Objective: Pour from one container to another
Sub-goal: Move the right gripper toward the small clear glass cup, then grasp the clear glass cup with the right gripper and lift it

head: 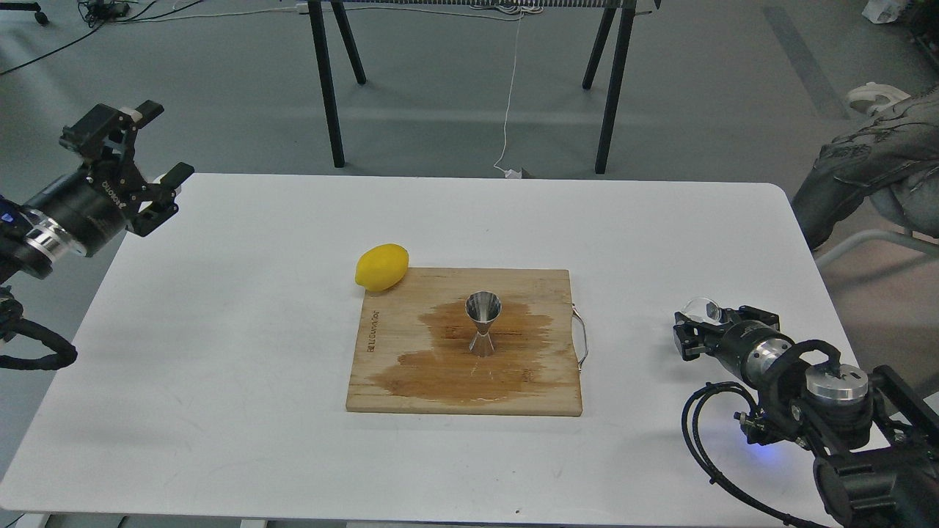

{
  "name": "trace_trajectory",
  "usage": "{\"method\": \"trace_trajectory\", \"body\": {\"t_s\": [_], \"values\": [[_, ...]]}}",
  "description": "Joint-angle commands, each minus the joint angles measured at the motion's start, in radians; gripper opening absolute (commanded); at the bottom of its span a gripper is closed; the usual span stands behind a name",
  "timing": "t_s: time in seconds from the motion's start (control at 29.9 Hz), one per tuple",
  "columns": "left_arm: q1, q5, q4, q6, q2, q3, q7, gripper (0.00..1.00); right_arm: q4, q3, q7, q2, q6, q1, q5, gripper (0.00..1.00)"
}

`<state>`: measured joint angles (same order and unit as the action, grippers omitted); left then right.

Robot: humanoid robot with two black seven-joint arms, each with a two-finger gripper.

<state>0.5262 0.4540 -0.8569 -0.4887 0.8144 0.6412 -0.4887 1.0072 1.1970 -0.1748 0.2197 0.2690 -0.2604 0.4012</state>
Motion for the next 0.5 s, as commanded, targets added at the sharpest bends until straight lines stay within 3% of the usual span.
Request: {"method": "trace_trajectory", "body": {"t_s": [0.0,0.23,0.47], "values": [[0.000,0.000,0.001,0.000,0.000,0.000,0.000,0.99,0.063,-0.013,-0.002,0.007,-0.001,-0.005,-0.005,0.38],[-0.006,0.000,-0.001,0.000,-0.001,-0.002,0.000,0.99,0.221,-0.095,-0.018,0.055,0.019,-0.173,-0.131,0.37],[-0.005,0.002,-0.001,0.000,-0.035,-0.002,0.000,0.99,0.247,-0.445,-0.043,0.119,-0.005,-0.482,-0.137,0.37]]}}
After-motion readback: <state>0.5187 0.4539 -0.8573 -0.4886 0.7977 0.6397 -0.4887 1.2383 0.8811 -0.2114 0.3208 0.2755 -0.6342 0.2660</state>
